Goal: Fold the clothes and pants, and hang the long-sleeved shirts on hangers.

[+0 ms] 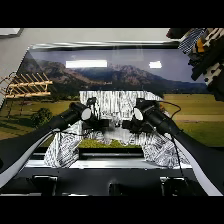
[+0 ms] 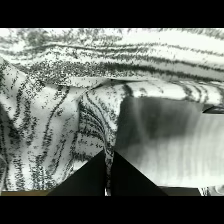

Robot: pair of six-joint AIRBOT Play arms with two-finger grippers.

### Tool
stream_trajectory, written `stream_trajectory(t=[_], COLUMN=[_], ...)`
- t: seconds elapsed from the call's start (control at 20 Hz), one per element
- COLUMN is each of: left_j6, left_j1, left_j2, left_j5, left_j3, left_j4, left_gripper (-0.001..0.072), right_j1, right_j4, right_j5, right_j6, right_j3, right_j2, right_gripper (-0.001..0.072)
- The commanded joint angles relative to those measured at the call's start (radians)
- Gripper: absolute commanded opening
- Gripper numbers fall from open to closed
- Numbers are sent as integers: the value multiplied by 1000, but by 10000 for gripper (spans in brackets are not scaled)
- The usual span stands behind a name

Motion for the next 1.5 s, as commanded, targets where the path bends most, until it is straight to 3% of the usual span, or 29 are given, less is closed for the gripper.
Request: stream_trajectory(t=[0.0, 0.2, 0.45, 0.65, 0.8, 0.9, 1.05, 1.25, 1.3, 1.35, 1.4, 1.45], left_j6=[101, 207, 208, 186, 170, 137, 129, 146, 188, 239, 266, 296], left_j1=[57, 111, 75, 35, 37, 37, 37, 37, 42, 57, 84, 127], left_j2=[52, 160, 272, 329, 337, 330, 275, 170, 160, 157, 161, 174], left_j5=[-86, -253, -409, -490, -455, -346, -183, -132, -111, -90, -93, -121], left_j3=[82, 258, 330, 322, 250, 162, 76, 72, 72, 72, 73, 73], left_j4=[1, 12, 11, 11, 8, 3, -25, -72, -104, -152, -191, -203], left_gripper=[18, 18, 18, 19, 19, 19, 19, 26, 98, 339, 451, 466], right_j1=[-2, -1, -1, 2, 2, 2, 2, 2, 2, 2, 2, 2], right_j4=[-57, -72, -48, -30, -67, -65, -9, 23, 21, 19, 19, 19], right_j5=[78, 263, 457, 506, 450, 378, 204, -2, -31, -41, -50, -53], right_j6=[-9, -34, -28, -19, -45, -40, 18, 107, 107, 106, 106, 106], right_j3=[58, 262, 506, 524, 494, 394, 183, 35, 22, 20, 20, 20], right_j2=[64, 127, 167, 203, 204, 204, 204, 202, 196, 188, 181, 179], right_gripper=[28, 29, 29, 29, 29, 29, 29, 29, 29, 29, 29, 29])
